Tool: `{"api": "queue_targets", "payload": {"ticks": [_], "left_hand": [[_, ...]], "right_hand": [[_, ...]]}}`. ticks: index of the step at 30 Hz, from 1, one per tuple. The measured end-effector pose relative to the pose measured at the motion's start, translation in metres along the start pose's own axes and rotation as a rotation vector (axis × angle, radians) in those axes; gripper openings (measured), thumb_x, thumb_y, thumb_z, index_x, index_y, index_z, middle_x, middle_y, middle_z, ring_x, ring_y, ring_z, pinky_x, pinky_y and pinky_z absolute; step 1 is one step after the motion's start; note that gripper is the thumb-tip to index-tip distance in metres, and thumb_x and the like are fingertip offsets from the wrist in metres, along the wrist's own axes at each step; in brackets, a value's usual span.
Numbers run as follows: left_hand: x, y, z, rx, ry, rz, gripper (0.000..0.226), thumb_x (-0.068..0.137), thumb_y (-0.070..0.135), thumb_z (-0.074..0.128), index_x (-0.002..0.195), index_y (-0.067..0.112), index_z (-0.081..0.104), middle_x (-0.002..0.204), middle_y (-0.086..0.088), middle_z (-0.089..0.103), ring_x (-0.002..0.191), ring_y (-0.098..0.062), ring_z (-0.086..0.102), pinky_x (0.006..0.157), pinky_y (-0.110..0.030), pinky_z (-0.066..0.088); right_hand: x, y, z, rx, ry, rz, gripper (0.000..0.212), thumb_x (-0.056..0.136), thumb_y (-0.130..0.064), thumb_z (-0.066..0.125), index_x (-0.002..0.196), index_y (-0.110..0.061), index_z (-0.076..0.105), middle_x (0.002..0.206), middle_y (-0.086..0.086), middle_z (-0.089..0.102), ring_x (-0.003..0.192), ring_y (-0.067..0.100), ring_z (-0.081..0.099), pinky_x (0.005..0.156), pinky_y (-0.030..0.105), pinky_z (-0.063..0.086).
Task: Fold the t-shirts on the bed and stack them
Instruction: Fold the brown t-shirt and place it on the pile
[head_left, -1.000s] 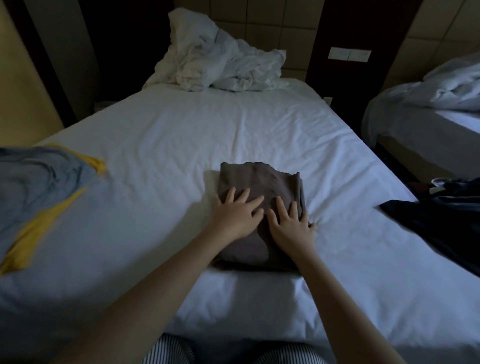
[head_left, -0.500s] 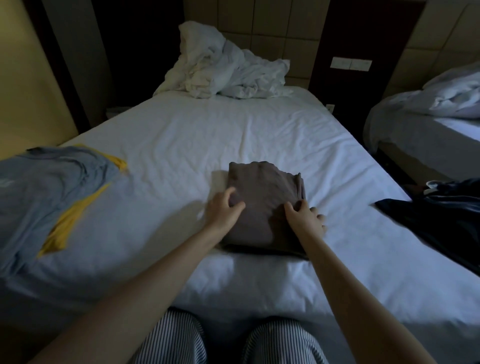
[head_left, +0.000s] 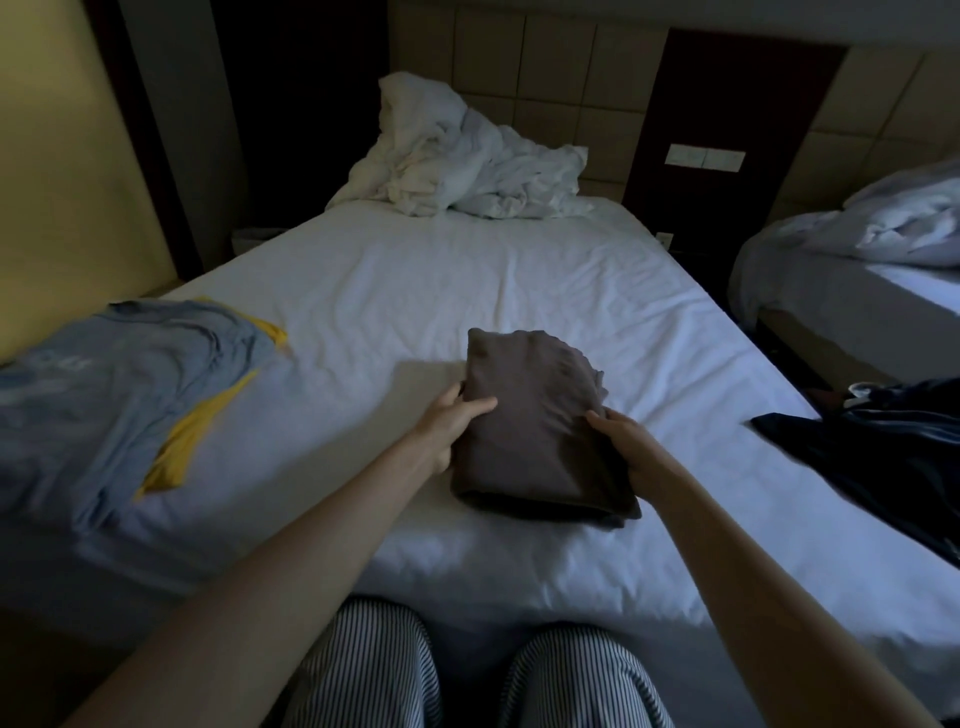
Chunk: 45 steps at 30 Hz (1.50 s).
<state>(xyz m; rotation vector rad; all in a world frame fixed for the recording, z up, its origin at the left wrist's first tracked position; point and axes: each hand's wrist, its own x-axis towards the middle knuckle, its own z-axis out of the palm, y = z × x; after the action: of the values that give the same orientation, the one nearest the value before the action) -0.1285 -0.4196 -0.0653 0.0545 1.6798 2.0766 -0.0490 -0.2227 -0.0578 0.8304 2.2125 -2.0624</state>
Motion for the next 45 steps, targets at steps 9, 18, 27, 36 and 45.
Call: {"api": "queue_targets", "payload": {"ticks": [9, 18, 27, 36, 45], "left_hand": [[-0.046, 0.036, -0.087, 0.028, 0.009, 0.178, 0.043, 0.09, 0.001, 0.057, 0.128, 0.02, 0.047, 0.117, -0.001, 0.06, 0.09, -0.012, 0.061, 0.073, -0.023, 0.05], [-0.107, 0.091, -0.211, 0.303, 0.072, 0.183, 0.039, 0.088, 0.002, 0.059, 0.122, 0.02, 0.053, 0.113, 0.002, 0.064, 0.094, -0.008, 0.06, 0.071, -0.015, 0.049], [-0.117, 0.201, -0.372, 0.51, 0.263, 0.174, 0.07, 0.049, 0.024, 0.081, 0.116, 0.028, 0.06, 0.128, -0.006, 0.059, 0.116, -0.03, 0.055, 0.107, -0.046, 0.038], [-0.08, 0.106, -0.365, 1.483, 0.522, -0.053, 0.056, 0.094, 0.063, 0.022, 0.145, 0.052, 0.003, 0.16, 0.005, -0.002, 0.143, -0.043, -0.007, 0.11, -0.062, -0.002], [-0.058, 0.058, -0.37, 1.769, 0.75, 0.06, 0.068, 0.076, 0.072, -0.009, 0.141, 0.054, -0.015, 0.16, -0.001, -0.007, 0.139, -0.051, -0.011, 0.102, -0.073, -0.005]], "right_hand": [[-0.04, -0.015, 0.095, 0.248, 0.027, -0.134, 0.022, 0.094, -0.008, 0.051, 0.114, -0.011, 0.059, 0.09, 0.007, 0.065, 0.08, 0.02, 0.062, 0.074, 0.031, 0.053], [-0.062, -0.038, 0.234, 0.265, -0.049, -0.168, 0.036, 0.094, -0.013, 0.052, 0.13, -0.01, 0.052, 0.116, 0.009, 0.062, 0.095, 0.023, 0.061, 0.09, 0.04, 0.051], [-0.072, -0.103, 0.388, 0.293, -0.395, -0.404, 0.04, 0.091, 0.002, 0.047, 0.13, -0.008, 0.044, 0.124, 0.012, 0.055, 0.111, 0.029, 0.055, 0.096, 0.045, 0.047], [-0.044, -0.097, 0.458, -0.443, -0.084, -0.371, 0.063, 0.088, -0.018, 0.049, 0.142, -0.001, 0.022, 0.147, 0.021, 0.026, 0.138, 0.035, 0.025, 0.109, 0.041, 0.026], [0.001, -0.06, 0.486, -0.784, -0.249, -0.449, 0.058, 0.097, -0.051, 0.022, 0.149, -0.036, 0.004, 0.158, 0.003, -0.008, 0.142, 0.036, -0.015, 0.113, 0.054, -0.009]]}}
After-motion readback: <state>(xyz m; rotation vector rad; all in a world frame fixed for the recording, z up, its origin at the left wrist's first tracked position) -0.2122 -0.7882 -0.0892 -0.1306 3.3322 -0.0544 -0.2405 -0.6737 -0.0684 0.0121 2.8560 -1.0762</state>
